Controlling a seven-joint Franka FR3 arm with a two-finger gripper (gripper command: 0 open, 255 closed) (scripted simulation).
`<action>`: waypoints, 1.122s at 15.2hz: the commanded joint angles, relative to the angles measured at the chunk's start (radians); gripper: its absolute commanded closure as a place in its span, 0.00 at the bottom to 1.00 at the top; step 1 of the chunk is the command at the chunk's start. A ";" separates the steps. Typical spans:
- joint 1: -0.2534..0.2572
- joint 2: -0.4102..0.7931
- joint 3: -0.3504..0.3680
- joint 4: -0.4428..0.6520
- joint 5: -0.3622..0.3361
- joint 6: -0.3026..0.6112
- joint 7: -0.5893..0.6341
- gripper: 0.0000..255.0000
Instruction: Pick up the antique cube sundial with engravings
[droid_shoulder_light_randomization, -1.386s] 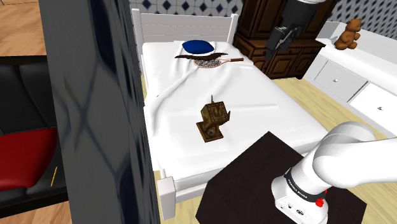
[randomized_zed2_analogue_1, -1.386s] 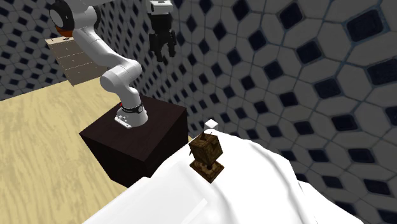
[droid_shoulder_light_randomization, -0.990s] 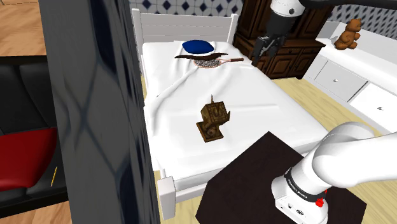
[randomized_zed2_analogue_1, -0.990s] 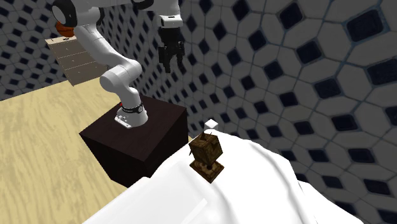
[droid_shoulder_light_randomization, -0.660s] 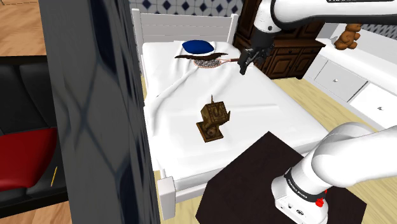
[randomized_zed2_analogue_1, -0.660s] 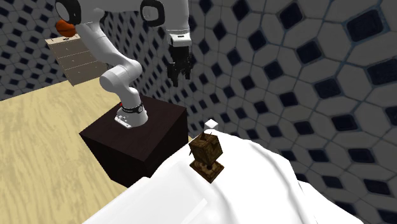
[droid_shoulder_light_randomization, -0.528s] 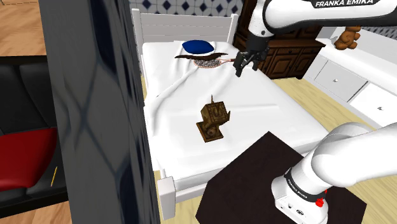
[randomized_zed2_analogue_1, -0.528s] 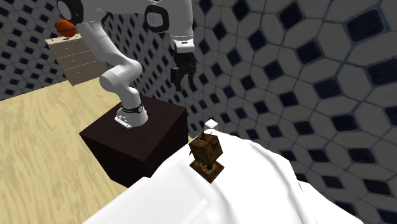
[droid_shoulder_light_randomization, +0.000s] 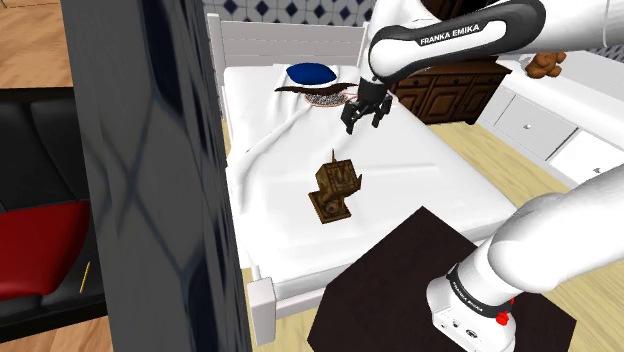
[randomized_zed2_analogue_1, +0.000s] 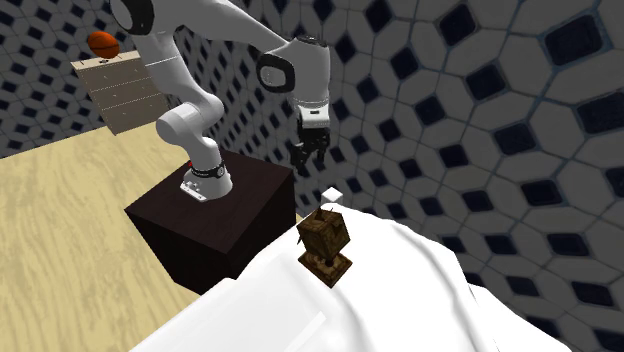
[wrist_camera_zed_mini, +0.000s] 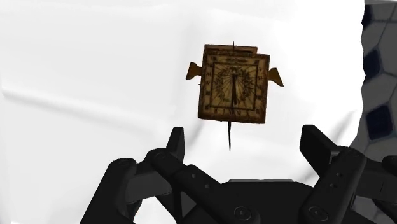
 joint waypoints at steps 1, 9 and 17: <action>-0.005 0.066 -0.003 0.011 0.005 0.048 0.021 0.00; -0.022 0.367 -0.016 0.132 0.032 0.198 0.086 0.00; -0.027 0.510 -0.021 0.172 0.044 0.292 0.105 0.00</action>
